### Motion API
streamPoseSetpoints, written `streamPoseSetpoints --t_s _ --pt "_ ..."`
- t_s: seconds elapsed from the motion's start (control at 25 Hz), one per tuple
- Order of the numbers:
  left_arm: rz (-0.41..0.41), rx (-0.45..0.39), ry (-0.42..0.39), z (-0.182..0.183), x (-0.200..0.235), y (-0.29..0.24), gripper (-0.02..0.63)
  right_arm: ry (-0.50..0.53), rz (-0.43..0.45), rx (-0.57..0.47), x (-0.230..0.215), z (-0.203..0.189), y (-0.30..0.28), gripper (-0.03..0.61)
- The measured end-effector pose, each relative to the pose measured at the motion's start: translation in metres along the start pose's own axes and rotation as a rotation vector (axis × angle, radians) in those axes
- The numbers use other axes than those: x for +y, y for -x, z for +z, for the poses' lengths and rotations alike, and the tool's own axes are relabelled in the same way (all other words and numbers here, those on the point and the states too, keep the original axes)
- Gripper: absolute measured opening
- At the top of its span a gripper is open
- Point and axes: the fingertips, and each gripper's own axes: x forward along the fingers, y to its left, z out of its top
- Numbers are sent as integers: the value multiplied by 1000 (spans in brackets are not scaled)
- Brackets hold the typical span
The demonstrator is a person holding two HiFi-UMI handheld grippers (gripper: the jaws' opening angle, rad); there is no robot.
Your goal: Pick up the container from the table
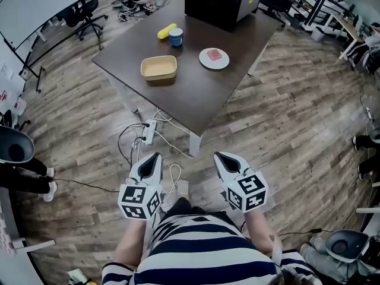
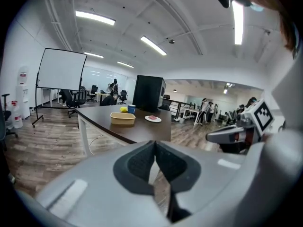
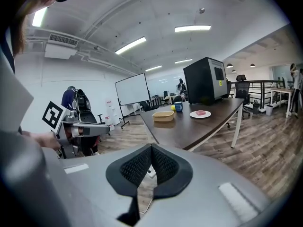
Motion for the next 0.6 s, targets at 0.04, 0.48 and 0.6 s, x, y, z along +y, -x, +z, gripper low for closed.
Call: streamPoseSetpoints --t_s 0.04,0.48,0.6 --pt "1 -6 -2 5 11 -7 0 2 1 2 -1 6 -12 -6" --pt "-57 49 -58 35 95 -80 0 27 -12 32 -14 54 -120 -6" --pt "-82 65 -80 41 105 -95 0 41 -11 44 -17 64 -140 -6"
